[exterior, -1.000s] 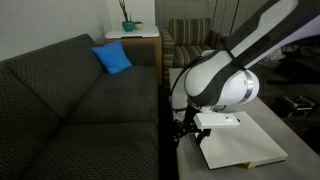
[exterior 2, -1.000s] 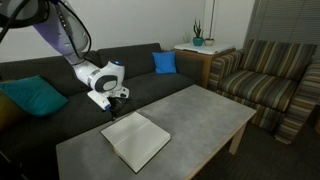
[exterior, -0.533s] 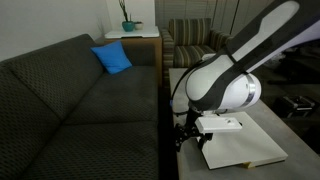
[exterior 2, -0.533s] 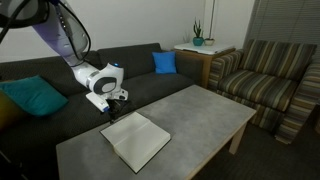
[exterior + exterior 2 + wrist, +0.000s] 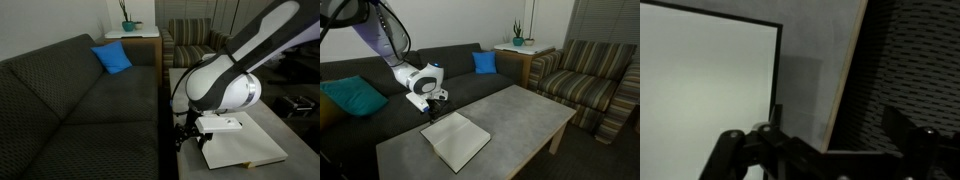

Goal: Close the open book on the table

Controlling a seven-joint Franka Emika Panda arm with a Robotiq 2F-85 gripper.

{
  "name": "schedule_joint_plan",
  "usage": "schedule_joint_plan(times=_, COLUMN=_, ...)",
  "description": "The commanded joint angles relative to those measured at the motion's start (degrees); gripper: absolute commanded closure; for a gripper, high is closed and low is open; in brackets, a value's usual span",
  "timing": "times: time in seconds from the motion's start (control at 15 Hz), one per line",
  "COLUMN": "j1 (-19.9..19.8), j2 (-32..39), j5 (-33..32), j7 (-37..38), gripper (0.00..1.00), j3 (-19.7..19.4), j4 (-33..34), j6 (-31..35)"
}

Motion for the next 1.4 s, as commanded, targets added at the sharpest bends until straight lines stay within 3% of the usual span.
schedule_joint_plan(times=0.0, j1=0.16, j2=0.0, j5=0.22, j7=-0.05, gripper=0.0, j3=-0.15, j4=0.22, j6=-0.19)
schedule_joint_plan(times=1.33, j1=0.28, j2=-0.08, j5=0.62, j7=1.8, gripper=0.0, j3=0.06, j4=-0.06, j6=-1.1)
